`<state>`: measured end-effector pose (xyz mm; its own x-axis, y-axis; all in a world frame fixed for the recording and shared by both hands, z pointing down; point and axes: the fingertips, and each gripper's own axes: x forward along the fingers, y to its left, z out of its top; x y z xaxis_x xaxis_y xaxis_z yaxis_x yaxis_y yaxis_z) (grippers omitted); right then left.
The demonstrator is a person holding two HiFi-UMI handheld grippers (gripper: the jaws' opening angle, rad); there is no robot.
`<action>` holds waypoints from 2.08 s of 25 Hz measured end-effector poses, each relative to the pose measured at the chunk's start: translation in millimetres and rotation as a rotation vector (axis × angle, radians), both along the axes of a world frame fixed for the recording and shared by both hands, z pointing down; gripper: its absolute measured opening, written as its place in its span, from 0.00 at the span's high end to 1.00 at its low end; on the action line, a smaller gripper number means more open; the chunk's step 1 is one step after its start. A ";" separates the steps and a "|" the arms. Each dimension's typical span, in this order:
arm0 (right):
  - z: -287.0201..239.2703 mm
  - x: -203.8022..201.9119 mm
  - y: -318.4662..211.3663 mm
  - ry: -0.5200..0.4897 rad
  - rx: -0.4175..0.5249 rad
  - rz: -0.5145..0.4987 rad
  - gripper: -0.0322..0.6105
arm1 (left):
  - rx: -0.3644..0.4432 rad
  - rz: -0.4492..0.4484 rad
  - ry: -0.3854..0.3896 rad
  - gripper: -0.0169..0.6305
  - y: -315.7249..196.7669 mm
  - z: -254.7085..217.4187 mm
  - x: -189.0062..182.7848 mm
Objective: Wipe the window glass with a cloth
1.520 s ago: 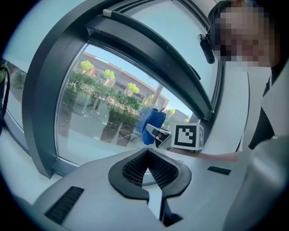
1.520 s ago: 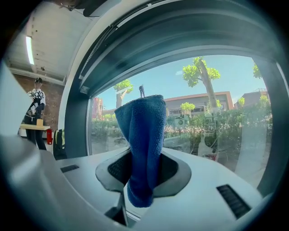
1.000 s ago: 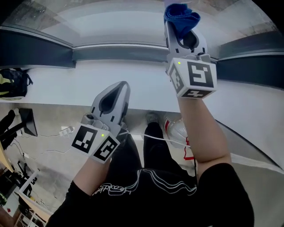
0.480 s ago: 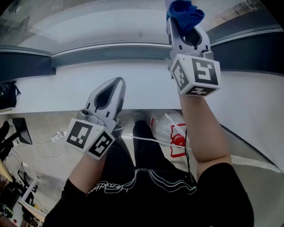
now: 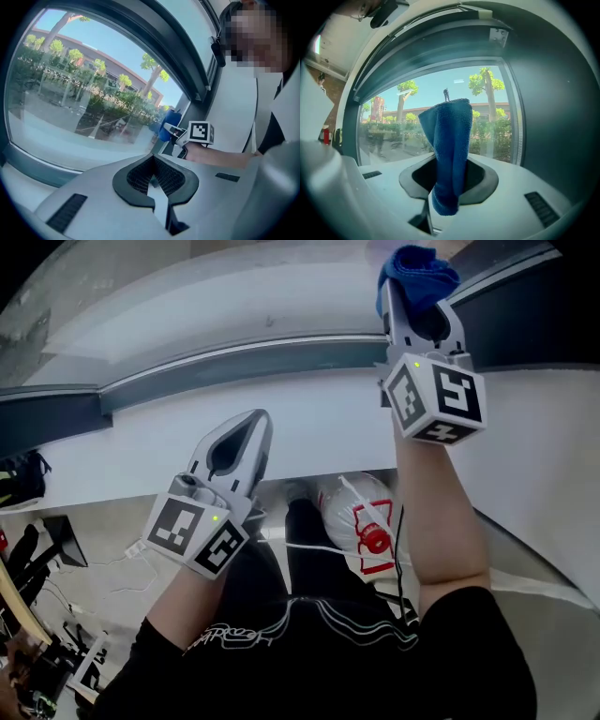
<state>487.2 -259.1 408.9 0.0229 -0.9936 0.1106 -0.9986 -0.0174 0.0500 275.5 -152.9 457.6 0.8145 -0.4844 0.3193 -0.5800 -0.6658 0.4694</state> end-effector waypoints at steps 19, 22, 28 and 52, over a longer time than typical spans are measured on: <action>20.6 45.3 9.0 0.041 0.011 0.102 0.80 | 0.003 0.062 -0.015 0.97 -5.5 22.2 22.6; 17.7 17.9 4.1 0.041 0.020 0.070 0.80 | 0.009 0.043 -0.012 0.97 -7.3 20.5 2.0; 16.6 -68.5 -20.5 0.057 0.049 -0.044 0.80 | 0.022 -0.049 -0.012 0.97 -20.9 22.3 -65.0; 76.4 -544.9 -63.1 0.002 -0.040 -0.510 0.80 | -0.011 -0.416 -0.032 0.97 -48.7 41.3 -452.1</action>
